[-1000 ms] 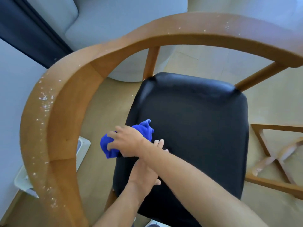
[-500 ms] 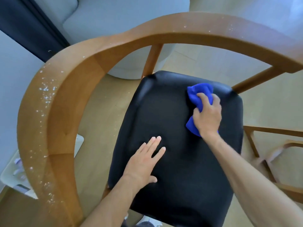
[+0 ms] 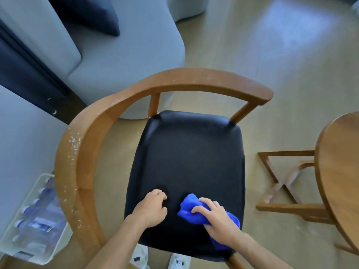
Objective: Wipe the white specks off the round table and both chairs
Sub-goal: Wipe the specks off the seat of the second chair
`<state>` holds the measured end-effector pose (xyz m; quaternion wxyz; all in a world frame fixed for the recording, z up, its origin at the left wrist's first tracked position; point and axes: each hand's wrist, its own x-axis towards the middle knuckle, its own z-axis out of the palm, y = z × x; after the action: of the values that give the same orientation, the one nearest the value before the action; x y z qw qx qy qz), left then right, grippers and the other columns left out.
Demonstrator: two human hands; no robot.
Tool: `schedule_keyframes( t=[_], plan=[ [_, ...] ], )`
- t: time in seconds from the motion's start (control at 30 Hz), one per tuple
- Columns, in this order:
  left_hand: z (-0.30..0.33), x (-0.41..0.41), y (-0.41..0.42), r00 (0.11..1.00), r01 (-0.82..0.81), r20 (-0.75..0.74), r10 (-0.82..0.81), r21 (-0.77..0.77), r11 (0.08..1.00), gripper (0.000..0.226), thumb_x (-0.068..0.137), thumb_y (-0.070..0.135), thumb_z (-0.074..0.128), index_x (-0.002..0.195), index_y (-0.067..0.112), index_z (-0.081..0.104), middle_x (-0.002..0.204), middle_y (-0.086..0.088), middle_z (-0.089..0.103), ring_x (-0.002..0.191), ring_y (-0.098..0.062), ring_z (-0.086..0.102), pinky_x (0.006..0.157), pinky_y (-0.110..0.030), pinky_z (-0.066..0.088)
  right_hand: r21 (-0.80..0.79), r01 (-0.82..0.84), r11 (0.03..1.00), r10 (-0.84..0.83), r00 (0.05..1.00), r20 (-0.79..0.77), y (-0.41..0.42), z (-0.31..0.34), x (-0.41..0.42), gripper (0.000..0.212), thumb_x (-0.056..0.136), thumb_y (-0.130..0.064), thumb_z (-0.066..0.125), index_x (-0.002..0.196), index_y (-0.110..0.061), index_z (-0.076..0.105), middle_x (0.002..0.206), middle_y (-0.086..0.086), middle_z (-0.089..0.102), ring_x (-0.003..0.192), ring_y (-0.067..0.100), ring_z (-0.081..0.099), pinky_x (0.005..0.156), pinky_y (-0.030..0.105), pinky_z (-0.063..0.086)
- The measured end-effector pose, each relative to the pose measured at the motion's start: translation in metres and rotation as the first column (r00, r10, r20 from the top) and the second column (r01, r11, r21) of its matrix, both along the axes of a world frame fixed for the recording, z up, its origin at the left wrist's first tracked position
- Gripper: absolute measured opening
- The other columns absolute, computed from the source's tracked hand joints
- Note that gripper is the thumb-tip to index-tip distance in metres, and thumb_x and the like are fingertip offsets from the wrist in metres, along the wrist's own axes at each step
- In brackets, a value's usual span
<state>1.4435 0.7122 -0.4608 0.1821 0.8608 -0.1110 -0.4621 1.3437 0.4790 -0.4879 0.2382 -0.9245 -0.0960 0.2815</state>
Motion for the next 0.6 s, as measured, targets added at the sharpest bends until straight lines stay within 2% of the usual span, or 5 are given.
schedule_keyframes(
  t=[0.1,0.23,0.3,0.43,0.6],
  plan=[
    [0.041,0.005,-0.012,0.990,-0.139,-0.031,0.137,-0.066,0.988,0.049,0.091,0.028,0.051,0.139,0.019,0.044,0.142,0.004,0.046,0.131,-0.013,0.043,0.106,-0.025,0.035,0.255,0.353,0.900,-0.362,0.932,-0.014,0.012,0.054,0.013,0.057,0.078,-0.011,0.052,0.113,-0.055,0.043,0.131,-0.028,0.041,0.115,0.010,0.048,0.099,0.020,0.036],
    [0.115,0.024,-0.034,0.903,-0.414,-0.269,0.336,-0.326,0.850,0.061,0.069,0.025,0.063,0.129,0.029,0.053,0.127,0.010,0.060,0.122,-0.006,0.052,0.101,-0.023,0.041,0.491,0.609,0.623,-0.664,0.744,-0.080,0.025,0.137,0.023,0.049,0.078,-0.012,0.062,0.110,-0.048,0.051,0.117,-0.015,0.058,0.105,0.013,0.058,0.089,0.023,0.047],
    [0.160,0.031,-0.043,0.880,-0.460,-0.341,0.331,-0.437,0.772,0.052,0.065,0.020,0.063,0.117,0.027,0.056,0.112,0.006,0.066,0.108,-0.008,0.060,0.095,-0.025,0.047,0.583,0.650,0.487,-0.710,0.683,-0.169,0.029,0.177,0.026,0.046,0.084,-0.006,0.064,0.115,-0.038,0.051,0.115,-0.002,0.061,0.102,0.018,0.062,0.084,0.028,0.053],
    [0.244,0.030,-0.046,0.901,-0.432,-0.238,0.362,-0.546,0.718,0.039,0.081,0.023,0.071,0.116,0.026,0.052,0.108,0.002,0.062,0.100,-0.013,0.060,0.087,-0.028,0.049,0.702,0.688,0.184,-0.715,0.584,-0.385,0.033,0.259,0.018,0.036,0.091,0.002,0.058,0.119,-0.019,0.050,0.109,0.008,0.065,0.096,0.019,0.067,0.079,0.031,0.056],
    [0.322,0.009,-0.037,0.891,-0.406,-0.083,0.446,-0.585,0.702,0.023,0.084,0.016,0.070,0.103,0.024,0.058,0.103,0.000,0.061,0.097,-0.018,0.060,0.082,-0.034,0.054,0.726,0.687,0.002,-0.747,0.484,-0.456,0.045,0.329,-0.006,0.038,0.075,-0.015,0.055,0.113,-0.010,0.057,0.106,0.014,0.062,0.098,0.027,0.058,0.091,0.040,0.048]
  ],
)
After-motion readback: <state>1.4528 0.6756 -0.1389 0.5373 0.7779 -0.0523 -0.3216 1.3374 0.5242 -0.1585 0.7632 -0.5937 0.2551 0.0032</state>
